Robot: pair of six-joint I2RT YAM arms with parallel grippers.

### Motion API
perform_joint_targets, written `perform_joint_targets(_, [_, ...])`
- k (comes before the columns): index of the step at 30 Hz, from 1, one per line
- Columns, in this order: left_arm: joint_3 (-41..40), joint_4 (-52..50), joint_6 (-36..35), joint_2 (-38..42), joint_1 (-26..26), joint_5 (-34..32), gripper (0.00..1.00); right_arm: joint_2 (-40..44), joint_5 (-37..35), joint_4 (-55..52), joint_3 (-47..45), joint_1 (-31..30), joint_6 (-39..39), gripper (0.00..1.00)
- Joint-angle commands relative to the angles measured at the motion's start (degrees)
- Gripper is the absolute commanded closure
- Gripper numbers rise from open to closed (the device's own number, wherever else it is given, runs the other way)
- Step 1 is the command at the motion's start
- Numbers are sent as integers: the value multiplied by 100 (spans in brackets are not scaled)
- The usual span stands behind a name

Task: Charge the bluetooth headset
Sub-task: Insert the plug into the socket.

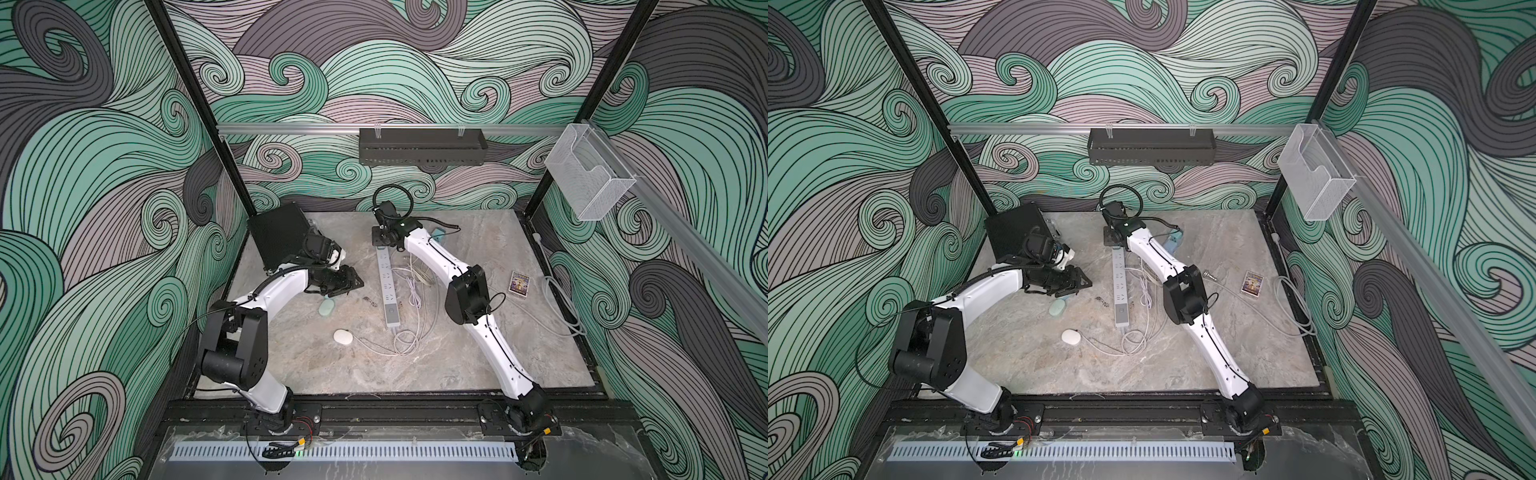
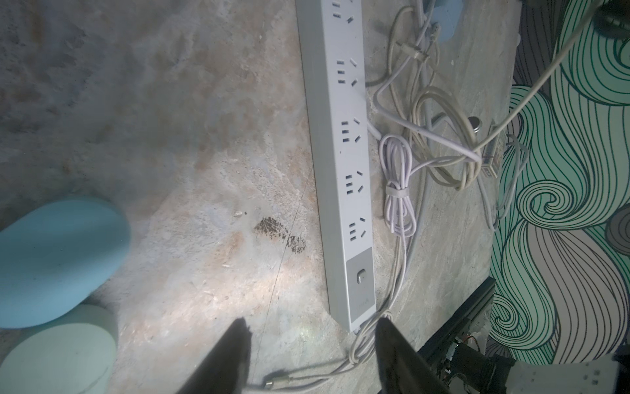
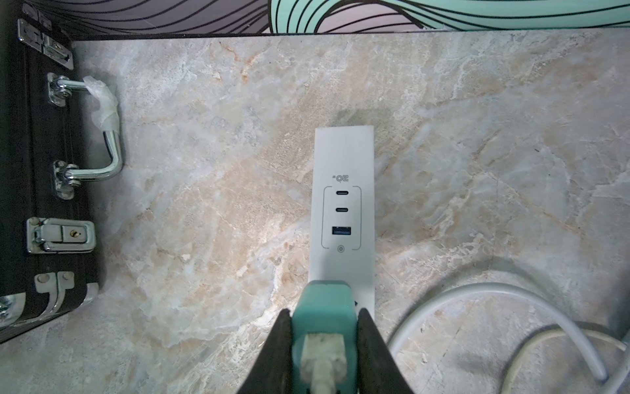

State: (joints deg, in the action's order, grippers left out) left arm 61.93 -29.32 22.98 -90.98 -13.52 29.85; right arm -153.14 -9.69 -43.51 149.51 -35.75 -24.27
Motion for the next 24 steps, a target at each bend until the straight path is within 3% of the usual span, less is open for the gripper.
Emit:
perform_joint_targets(1, [108, -9, -81, -41, 35, 5, 41, -804, -75, -1507, -65, -143, -13, 100])
perform_joint_targets(16, [91, 12, -214, -157, 36, -204, 42, -893, 53, -1820, -27, -92, 76, 100])
perform_joint_targets(21, [91, 23, -206, -226, 34, -159, 42, -964, 583, -1804, 217, -4, -57, 100])
perform_joint_targets(24, [39, 19, -243, -168, 39, -200, 42, -787, 526, -1778, 286, 48, -195, 86])
